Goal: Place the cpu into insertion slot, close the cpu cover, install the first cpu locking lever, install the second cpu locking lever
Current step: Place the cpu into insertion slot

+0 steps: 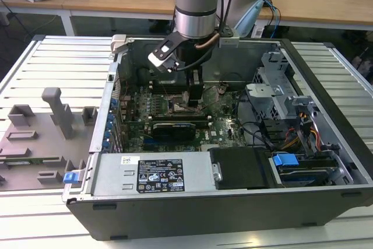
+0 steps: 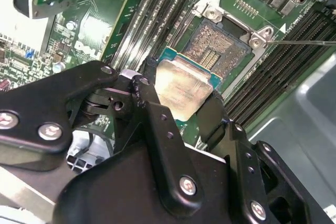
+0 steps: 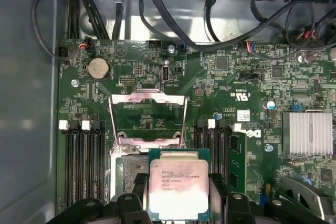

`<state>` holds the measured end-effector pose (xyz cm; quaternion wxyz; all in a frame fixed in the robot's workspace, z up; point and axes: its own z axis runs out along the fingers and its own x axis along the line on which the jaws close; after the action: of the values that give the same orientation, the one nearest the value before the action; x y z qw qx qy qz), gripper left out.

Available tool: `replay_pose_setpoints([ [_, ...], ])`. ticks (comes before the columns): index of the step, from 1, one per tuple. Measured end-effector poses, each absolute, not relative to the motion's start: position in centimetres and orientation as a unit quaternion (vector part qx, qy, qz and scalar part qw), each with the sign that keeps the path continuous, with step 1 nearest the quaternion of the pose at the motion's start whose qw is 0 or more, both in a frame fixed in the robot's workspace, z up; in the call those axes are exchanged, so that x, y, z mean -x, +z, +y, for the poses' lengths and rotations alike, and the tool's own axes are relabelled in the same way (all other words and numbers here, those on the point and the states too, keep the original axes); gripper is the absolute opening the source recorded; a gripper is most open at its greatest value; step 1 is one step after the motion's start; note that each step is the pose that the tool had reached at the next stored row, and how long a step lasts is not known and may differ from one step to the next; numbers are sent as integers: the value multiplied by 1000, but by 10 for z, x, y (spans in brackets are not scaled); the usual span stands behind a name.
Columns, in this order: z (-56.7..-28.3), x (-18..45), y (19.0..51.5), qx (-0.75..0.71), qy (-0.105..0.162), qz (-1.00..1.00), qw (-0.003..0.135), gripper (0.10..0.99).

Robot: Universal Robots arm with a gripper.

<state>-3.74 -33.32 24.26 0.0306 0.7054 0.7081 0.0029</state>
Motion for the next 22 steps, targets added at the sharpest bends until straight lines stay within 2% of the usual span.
replay_pose_setpoints([
  [7,-319,42,236,-705,4,708,30,545],
  [22,-313,54,213,-702,4,712,29,545],
])
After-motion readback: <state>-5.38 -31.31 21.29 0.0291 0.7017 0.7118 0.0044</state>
